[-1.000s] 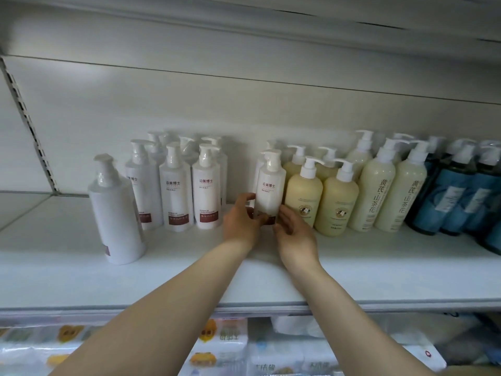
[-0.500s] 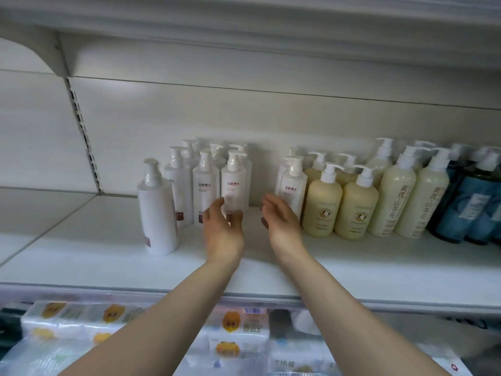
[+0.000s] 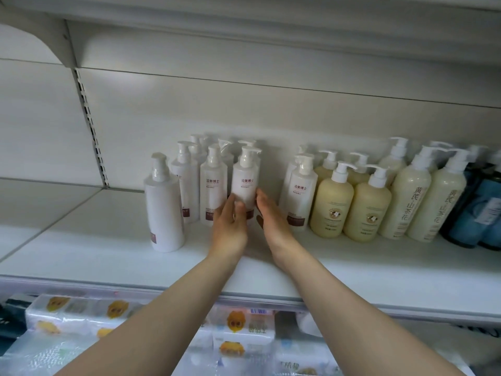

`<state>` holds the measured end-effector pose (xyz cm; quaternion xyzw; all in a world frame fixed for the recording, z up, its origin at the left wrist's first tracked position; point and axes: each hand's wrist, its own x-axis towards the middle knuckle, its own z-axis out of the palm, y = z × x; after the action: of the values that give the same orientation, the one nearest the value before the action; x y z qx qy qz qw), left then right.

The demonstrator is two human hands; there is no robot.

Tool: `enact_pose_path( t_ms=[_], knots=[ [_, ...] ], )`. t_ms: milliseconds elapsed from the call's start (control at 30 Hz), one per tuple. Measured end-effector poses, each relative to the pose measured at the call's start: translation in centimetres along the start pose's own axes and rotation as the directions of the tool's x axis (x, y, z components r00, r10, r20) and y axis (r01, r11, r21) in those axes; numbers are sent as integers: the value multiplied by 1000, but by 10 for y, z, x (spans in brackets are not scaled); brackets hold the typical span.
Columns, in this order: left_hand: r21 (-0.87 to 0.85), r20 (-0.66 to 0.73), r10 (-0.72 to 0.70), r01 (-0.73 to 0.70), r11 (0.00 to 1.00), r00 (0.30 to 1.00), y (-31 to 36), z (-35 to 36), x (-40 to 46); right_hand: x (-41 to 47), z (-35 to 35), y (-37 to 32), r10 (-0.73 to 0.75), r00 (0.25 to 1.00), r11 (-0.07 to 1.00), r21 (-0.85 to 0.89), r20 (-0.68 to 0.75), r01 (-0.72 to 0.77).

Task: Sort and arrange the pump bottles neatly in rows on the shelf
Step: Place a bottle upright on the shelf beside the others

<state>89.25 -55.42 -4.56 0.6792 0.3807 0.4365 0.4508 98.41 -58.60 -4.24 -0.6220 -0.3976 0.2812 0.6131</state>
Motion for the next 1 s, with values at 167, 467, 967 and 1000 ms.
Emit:
enact_pose_path(
  t_ms=[167,467,967,1000],
  knots=[
    [-66,26,-26,28,997,999,0,0,0,-2,-3,3,-27,1000,1000,6,-1,27],
    [-154,45,-102,107,982,994,-1,3,8,2,2,-1,-56,998,998,15,-19,57],
    [-246,70,-114,128,961,991,3,14,24,17,2,12,-52,999,990,135,13,50],
    [-261,77,-127,143,955,989,0,17,31,20,1,11,-43,999,988,147,18,40]
  ],
)
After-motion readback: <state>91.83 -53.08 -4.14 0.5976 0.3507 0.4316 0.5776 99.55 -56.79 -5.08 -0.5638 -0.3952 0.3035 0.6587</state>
